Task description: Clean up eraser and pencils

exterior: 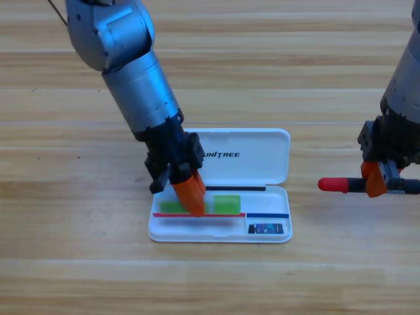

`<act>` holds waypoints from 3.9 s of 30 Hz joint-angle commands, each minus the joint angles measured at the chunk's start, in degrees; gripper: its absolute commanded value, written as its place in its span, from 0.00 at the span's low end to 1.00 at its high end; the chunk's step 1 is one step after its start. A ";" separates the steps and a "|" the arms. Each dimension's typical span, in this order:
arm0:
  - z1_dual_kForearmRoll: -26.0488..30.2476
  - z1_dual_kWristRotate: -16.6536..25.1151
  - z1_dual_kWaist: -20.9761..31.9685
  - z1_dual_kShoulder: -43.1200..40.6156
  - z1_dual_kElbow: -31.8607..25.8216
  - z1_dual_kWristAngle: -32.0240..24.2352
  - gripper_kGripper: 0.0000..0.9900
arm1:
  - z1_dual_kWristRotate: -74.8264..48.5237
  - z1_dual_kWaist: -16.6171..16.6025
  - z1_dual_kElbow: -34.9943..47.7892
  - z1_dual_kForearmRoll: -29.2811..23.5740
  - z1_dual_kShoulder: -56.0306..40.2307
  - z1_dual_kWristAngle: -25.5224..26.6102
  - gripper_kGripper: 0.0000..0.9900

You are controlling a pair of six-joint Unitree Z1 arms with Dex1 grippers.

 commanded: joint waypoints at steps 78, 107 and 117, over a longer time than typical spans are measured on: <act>0.95 7.08 36.20 -44.06 23.57 -5.82 1.00 | 6.54 12.84 -29.67 2.68 26.86 -0.33 0.00; -9.77 6.29 36.20 -30.96 17.77 -9.43 1.00 | 8.47 15.30 -23.43 6.37 7.87 3.36 0.93; -14.69 -0.39 27.33 -16.99 5.99 -11.63 0.96 | 14.01 16.88 -14.64 5.84 -11.20 11.09 0.93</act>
